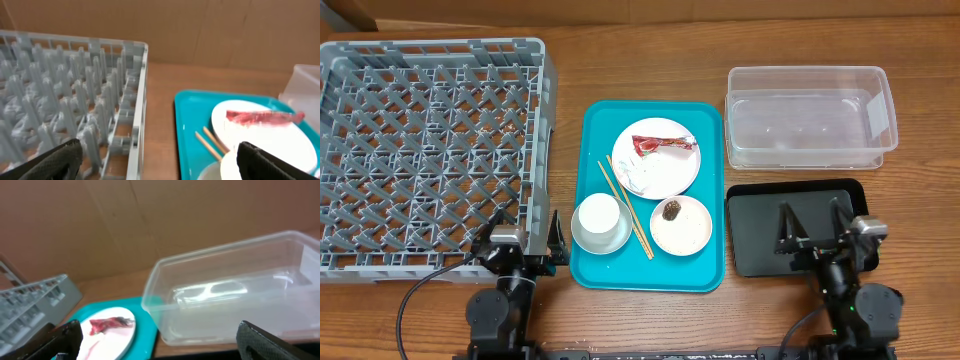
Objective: Sort waste into correct bins and load items into the dishwasher
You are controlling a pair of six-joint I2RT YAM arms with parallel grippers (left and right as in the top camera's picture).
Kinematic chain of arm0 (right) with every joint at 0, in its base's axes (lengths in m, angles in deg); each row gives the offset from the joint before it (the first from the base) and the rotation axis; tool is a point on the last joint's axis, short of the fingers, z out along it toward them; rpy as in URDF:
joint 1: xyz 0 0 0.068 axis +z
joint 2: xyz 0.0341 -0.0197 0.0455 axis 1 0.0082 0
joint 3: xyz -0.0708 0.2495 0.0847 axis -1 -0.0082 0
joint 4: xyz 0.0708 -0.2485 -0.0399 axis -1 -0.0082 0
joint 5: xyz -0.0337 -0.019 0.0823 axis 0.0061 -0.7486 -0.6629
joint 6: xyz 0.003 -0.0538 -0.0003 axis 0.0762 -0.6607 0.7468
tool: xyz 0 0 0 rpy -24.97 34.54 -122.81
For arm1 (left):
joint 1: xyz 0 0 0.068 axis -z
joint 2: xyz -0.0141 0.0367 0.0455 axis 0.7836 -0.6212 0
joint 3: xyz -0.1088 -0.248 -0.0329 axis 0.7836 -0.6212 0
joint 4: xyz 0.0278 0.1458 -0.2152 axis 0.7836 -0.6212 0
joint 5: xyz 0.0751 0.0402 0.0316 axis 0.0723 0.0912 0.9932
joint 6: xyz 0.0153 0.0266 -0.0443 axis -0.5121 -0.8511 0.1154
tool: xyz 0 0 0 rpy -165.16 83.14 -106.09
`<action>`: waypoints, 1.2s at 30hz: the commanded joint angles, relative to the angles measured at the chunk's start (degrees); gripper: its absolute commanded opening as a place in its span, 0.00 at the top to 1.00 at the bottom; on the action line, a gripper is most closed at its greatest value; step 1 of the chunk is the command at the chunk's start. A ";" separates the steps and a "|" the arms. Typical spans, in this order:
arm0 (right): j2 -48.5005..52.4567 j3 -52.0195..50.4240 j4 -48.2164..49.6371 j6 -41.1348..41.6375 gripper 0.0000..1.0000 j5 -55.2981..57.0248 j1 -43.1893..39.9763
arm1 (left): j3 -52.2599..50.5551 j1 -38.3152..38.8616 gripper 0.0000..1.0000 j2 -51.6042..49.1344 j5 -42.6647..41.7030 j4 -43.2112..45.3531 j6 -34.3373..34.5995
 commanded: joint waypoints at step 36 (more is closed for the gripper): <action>76.61 73.35 -43.52 -30.62 0.10 -8.61 16.92 | 50.73 0.37 0.00 -45.48 0.15 -49.03 1.66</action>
